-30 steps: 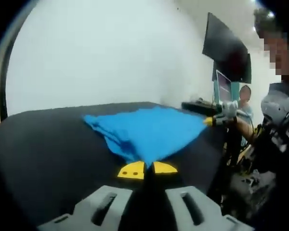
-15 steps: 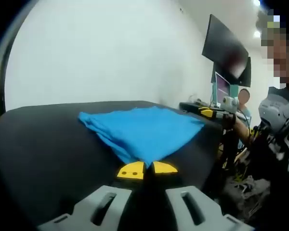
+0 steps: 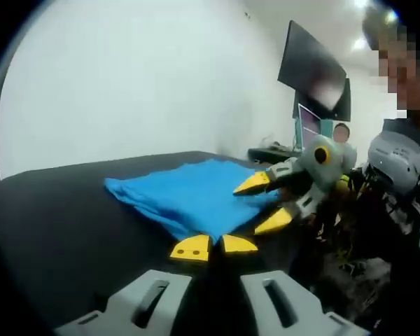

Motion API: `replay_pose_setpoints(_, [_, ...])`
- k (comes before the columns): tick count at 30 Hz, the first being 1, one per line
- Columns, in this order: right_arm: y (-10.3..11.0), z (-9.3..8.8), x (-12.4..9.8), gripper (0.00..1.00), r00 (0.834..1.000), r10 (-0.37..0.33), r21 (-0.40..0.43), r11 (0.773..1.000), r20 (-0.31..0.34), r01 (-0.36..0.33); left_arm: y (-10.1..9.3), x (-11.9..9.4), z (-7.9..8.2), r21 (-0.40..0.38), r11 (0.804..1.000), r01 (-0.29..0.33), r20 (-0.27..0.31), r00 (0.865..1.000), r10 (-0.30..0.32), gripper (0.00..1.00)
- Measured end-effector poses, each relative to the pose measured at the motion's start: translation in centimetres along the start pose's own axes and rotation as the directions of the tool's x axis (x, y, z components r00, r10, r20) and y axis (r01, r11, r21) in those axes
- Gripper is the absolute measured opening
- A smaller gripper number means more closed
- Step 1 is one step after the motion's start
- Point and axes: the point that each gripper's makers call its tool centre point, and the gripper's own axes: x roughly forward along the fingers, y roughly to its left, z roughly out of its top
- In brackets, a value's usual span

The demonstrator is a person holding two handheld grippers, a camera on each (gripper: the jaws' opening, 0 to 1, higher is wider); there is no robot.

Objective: Spread out the cloth and fold it

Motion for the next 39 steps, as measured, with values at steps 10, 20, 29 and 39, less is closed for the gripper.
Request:
replay_pose_setpoints(10, [0.8,-1.1,1.0,0.31,1.000,0.007,0.022,1.000,-0.030,-0.006,2.2,-3.3,-1.9,-0.022,0.999,-0.048,0.059,0.997,0.049,0.16])
replay_pose_setpoints(20, [0.8,-2.2,3.9,0.01,0.997,-0.008,0.171,0.985,-0.073,0.020,7.2,-7.4,1.9,-0.184,0.963,-0.197,0.324,0.913,0.248,0.19])
replay_pose_setpoints(29, [-1.4,1.7,0.4,0.00,0.986,0.140,0.488,0.857,0.090,-0.166,4.4,-4.4,-1.0,0.351,0.905,-0.241,0.179,0.966,0.188,0.39])
replay_pose_setpoints(39, [-1.9,5.8,-4.4,0.00,0.966,0.177,0.505,0.826,0.190,-0.251,6.2,4.7,-1.1,0.632,0.753,-0.183,0.056,0.980,0.191,0.34])
